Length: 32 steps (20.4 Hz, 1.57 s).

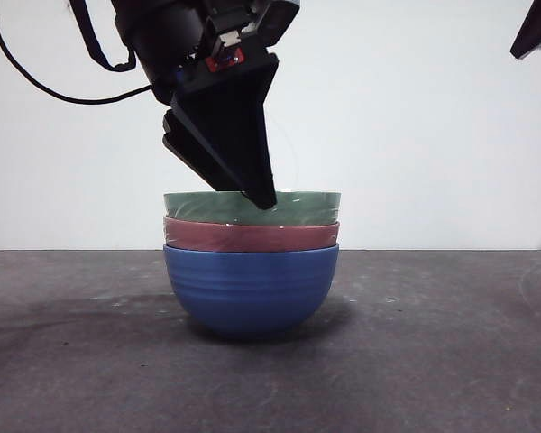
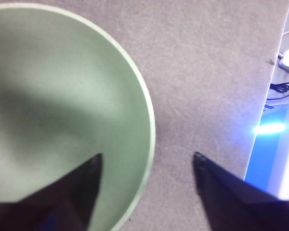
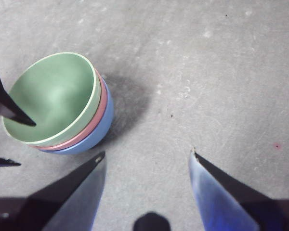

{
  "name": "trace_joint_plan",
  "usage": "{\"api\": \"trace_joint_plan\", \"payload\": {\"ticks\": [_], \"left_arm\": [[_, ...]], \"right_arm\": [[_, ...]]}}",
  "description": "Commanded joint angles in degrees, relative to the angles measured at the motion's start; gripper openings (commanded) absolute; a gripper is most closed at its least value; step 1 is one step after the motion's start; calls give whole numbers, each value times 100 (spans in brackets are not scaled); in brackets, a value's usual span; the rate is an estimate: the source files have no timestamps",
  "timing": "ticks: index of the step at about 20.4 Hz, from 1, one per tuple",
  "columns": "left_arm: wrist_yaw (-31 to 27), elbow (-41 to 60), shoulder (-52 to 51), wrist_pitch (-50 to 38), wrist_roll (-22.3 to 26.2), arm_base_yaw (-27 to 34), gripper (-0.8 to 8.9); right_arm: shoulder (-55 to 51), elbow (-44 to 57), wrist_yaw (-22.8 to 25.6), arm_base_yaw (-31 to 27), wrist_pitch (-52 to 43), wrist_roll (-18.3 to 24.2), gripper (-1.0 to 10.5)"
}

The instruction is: Pick up the green bowl on the top,put the green bowl on the left,pick up the red bowl in the middle,put the red bowl on the right

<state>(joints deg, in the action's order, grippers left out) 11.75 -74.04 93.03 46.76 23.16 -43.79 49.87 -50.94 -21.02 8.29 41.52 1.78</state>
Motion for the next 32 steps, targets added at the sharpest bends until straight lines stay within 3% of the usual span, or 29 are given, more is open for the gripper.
{"api": "trace_joint_plan", "payload": {"ticks": [1, 5, 8, 12, 18, 22, 24, 26, 29, 32], "left_arm": [[42, 2, 87, -22, 111, -15, 276], [39, 2, 87, -63, 111, -2, 254], [44, 2, 87, -59, 149, -2, 79], [48, 2, 87, -63, 264, -2, -8], [50, -144, 83, -17, 393, -15, -8], [26, -916, 68, 813, 378, -63, -8], [-76, -1412, -13, 1309, 181, -63, -8], [-555, -1735, -225, 1598, -136, -83, -8], [-1239, -1744, -756, 1996, -614, -63, -8], [-1515, -1335, -1263, 2094, -977, 205, -9]], "right_arm": [[0, -13, -4, 7, -24, 24, 284], [0, -13, -4, 7, -22, 24, 284], [0, -13, -2, 7, -24, 24, 284], [0, -13, -2, 7, -24, 26, 284], [0, -13, 7, 7, -24, 26, 283], [0, -13, 11, 7, -26, 26, 283], [0, -13, 11, 7, -26, 28, 283], [0, -13, 13, 7, -24, 26, 283], [0, -13, 13, 7, -24, 28, 283], [0, -13, 13, 7, -24, 28, 283]]}}
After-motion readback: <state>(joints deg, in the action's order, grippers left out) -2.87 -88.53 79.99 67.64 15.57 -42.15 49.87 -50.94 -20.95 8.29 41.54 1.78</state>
